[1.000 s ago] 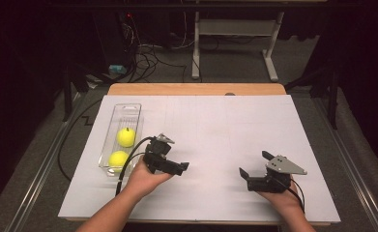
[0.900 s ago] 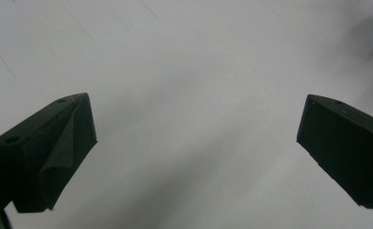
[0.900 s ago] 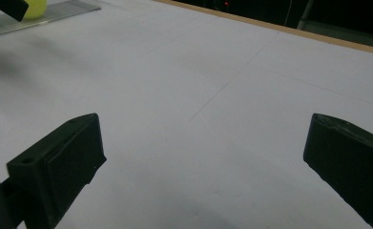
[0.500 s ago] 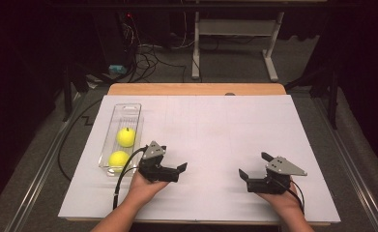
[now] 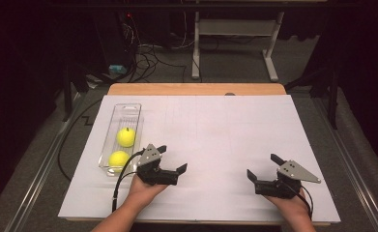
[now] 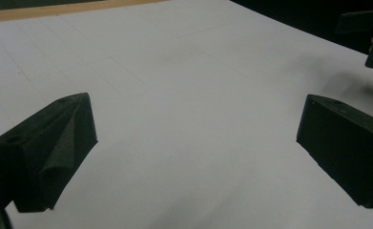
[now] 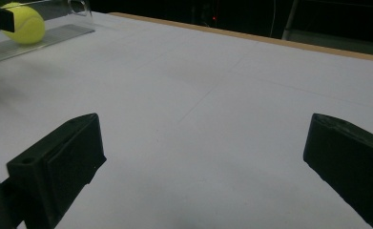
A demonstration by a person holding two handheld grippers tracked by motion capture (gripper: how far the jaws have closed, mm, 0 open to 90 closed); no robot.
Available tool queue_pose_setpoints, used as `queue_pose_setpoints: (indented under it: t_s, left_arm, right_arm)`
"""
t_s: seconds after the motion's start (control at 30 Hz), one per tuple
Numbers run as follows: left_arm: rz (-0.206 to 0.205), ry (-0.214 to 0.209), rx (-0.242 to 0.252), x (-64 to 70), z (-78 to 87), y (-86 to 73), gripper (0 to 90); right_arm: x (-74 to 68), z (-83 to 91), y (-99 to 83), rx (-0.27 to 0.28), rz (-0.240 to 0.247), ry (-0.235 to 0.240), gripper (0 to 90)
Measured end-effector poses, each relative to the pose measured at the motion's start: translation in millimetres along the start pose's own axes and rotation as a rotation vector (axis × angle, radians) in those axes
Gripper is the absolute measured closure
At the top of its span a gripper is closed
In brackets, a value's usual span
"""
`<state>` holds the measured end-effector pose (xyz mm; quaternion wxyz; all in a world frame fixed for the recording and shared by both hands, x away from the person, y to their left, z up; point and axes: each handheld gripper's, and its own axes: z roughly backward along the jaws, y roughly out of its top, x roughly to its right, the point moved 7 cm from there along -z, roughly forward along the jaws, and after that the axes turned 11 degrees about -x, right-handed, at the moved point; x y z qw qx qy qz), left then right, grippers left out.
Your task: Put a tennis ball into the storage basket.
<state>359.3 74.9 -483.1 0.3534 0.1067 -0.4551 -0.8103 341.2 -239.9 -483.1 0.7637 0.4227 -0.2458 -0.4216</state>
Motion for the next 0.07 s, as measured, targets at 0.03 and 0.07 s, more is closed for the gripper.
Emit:
queue_pose_setpoints:
  t_s: [0.03, 0.07]
  left_arm:
    - [-0.003, 0.003, 0.003, 0.1, 0.7, 0.0, 0.8]
    - [-0.003, 0.001, 0.008, 0.2, 1.3, 0.3, 0.8]
  right_arm:
    - [0.5, -0.2, 0.2, 0.003, 0.000, -0.001, 0.0]
    - [1.0, -0.5, 0.3, 0.005, -0.001, 0.000, 0.0]
